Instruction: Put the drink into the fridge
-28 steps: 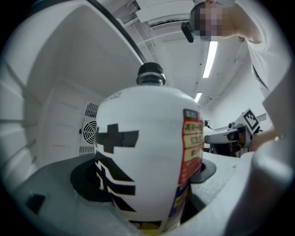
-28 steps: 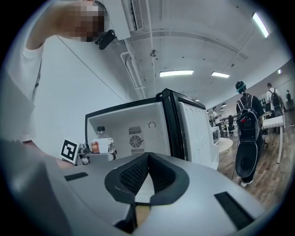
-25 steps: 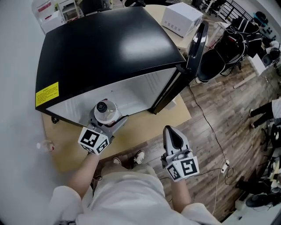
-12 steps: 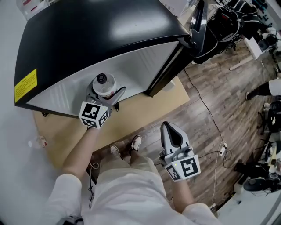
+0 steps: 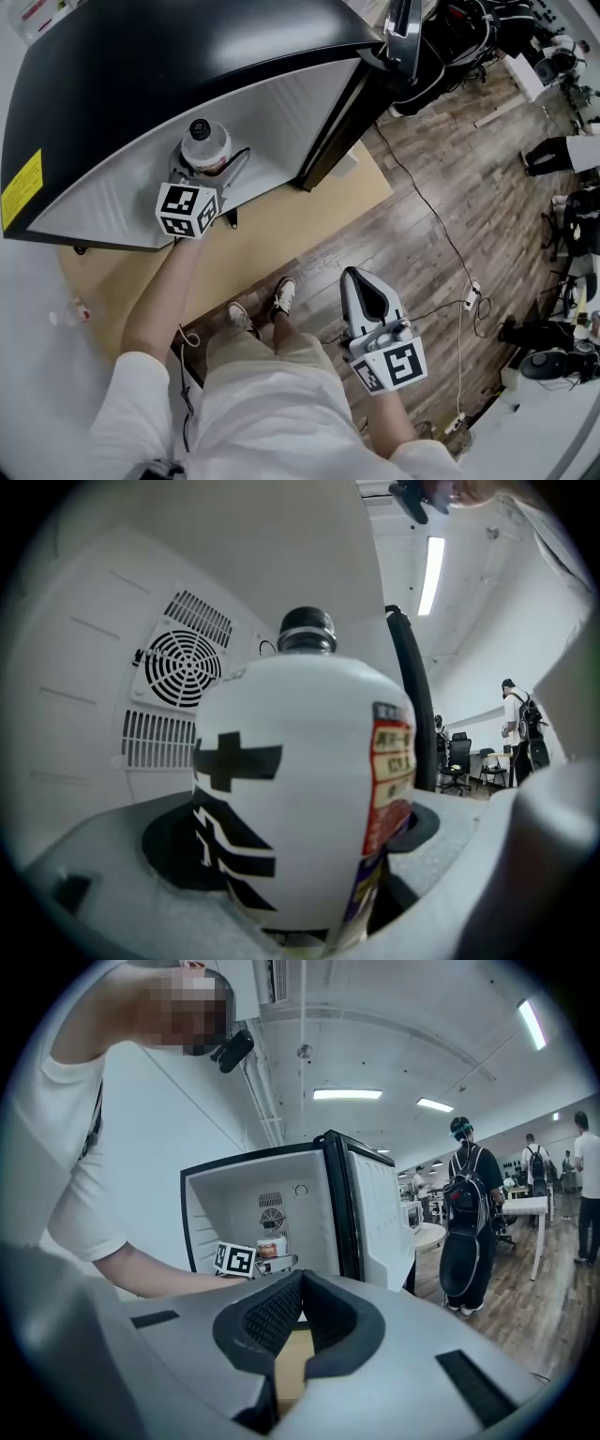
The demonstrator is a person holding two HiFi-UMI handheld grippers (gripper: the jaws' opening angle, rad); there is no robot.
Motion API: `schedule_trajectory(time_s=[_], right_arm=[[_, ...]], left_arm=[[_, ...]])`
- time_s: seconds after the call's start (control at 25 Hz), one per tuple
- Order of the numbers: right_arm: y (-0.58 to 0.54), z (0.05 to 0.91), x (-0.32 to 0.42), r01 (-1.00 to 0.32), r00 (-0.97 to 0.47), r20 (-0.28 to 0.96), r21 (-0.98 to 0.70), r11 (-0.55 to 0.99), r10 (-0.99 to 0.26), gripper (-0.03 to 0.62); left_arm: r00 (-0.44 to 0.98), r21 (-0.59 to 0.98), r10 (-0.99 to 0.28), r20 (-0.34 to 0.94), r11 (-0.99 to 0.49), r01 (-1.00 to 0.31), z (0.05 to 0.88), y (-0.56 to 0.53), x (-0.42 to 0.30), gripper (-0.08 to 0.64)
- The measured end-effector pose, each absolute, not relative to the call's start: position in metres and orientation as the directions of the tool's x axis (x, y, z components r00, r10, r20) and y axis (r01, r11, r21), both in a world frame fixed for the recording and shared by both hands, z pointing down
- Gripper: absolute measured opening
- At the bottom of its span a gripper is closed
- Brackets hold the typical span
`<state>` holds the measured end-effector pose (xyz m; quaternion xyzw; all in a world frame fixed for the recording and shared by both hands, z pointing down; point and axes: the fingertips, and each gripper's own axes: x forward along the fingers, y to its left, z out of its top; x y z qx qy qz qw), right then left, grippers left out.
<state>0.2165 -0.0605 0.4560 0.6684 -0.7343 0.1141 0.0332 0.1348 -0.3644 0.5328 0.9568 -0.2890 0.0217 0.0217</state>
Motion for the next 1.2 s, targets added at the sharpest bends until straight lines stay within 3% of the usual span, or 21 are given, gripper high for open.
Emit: schedule_trajectory(time_s=[0.48, 1.04, 1.2], right_arm=[[-0.038, 0.464, 0.232, -0.994, -0.059, 0.239, -0.099, 0.036, -0.969, 0.002], [-0.041, 0.468, 0.246, -0.994, -0.052, 0.247, -0.101, 0.028, -0.968, 0.002], [-0.042, 0.469, 0.247, -0.994, -0.059, 0.25, -0.104, 0.033, -0.966, 0.002]], left_arm=[[0.801, 0.072, -0.595, 0.072, -0.798, -0.599, 0.558, -0.388, 0.142, 0.46], [0.817, -0.007, -0.567, 0.1, -0.822, -0.57, 0.561, -0.387, 0.149, 0.462], [0.828, -0.022, -0.548, 0.121, -0.835, -0.55, 0.568, -0.383, 0.15, 0.494]])
